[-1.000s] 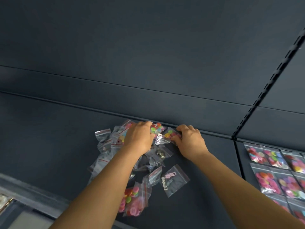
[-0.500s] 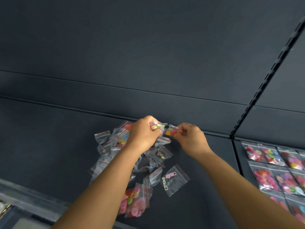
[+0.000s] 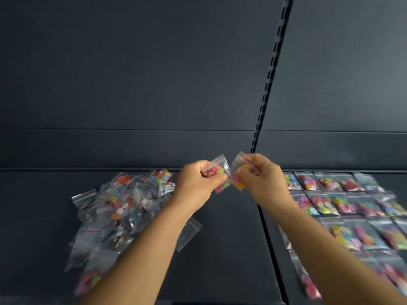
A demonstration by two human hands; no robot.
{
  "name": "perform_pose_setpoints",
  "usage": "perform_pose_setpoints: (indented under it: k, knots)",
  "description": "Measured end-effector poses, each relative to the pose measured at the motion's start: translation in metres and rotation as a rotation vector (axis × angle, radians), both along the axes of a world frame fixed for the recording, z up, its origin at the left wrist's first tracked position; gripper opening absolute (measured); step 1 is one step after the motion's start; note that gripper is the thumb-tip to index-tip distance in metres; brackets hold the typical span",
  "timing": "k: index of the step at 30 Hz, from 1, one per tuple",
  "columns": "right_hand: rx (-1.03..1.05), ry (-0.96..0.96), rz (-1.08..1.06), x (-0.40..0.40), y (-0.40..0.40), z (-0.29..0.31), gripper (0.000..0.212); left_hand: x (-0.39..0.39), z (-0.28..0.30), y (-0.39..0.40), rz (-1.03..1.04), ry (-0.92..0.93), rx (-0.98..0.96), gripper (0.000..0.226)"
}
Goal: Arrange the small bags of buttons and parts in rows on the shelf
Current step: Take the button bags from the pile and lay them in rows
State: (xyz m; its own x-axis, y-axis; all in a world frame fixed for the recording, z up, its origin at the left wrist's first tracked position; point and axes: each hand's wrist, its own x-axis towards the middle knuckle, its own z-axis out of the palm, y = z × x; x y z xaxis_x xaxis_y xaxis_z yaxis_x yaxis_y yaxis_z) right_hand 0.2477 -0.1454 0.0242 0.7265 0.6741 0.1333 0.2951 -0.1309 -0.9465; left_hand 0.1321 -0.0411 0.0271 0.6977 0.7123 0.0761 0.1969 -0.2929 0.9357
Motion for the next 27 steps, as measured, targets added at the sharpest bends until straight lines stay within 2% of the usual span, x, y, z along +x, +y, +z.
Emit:
perform_pose_setpoints:
  k: [6, 10, 13, 16, 22, 27]
  knots:
    - [0.030, -0.020, -0.146, 0.037, -0.068, -0.004, 0.011, 0.041, -0.005, -0.063, -0.063, -0.034, -0.073, 0.006]
    - [0.037, -0.012, -0.153, 0.069, -0.119, -0.006, 0.016, 0.072, -0.009, -0.114, -0.105, -0.025, -0.057, 0.003]
    - [0.028, 0.003, -0.132, 0.098, -0.161, -0.008, 0.016, 0.098, -0.012, -0.159, -0.078, 0.002, -0.031, 0.018]
    - [-0.001, 0.015, -0.141, 0.126, -0.207, -0.010, 0.008, 0.121, -0.018, -0.206, -0.053, 0.032, -0.020, 0.010]
    - [-0.090, -0.023, -0.148, 0.169, -0.283, -0.016, 0.017, 0.156, -0.029, -0.279, -0.046, 0.084, -0.006, 0.013]
    - [-0.200, -0.020, -0.113, 0.185, -0.316, -0.031, 0.013, 0.173, -0.042, -0.312, -0.017, 0.188, 0.147, 0.008]
